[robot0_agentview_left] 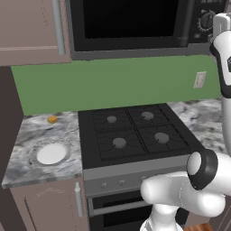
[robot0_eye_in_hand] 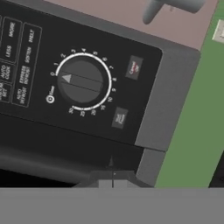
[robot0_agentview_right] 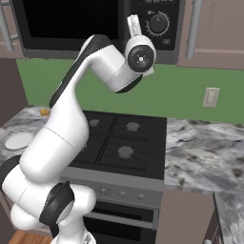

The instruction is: Pick the squash from the counter and place it in the microwave. Then turn on the microwave.

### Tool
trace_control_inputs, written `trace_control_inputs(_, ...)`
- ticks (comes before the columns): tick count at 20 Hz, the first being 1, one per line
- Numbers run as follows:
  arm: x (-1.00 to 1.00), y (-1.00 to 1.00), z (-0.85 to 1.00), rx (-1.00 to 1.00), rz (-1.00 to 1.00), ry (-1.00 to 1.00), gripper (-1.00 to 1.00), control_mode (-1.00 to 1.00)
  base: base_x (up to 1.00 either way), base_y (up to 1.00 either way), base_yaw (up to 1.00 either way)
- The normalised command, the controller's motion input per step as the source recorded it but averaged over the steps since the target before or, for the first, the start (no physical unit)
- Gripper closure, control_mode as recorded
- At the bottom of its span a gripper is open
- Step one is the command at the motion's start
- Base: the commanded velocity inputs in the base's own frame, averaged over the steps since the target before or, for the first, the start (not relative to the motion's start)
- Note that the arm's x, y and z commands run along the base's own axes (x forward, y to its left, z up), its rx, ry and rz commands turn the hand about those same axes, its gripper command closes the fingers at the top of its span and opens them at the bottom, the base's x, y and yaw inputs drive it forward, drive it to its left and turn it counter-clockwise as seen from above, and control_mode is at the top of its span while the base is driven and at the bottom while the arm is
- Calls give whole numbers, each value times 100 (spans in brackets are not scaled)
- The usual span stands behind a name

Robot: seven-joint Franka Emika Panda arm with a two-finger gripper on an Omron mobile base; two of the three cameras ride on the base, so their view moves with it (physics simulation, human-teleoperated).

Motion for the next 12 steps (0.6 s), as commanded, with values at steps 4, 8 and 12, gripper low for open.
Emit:
trace_control_inputs(4,1,-3,0,6,-1,0,100,-100,0,0,0)
trace_control_inputs(8,3,-3,-2,6,0,0,100,-100,0,0,0)
trace_control_inputs(12,5,-3,-4,6,0,0,100,-100,0,0,0)
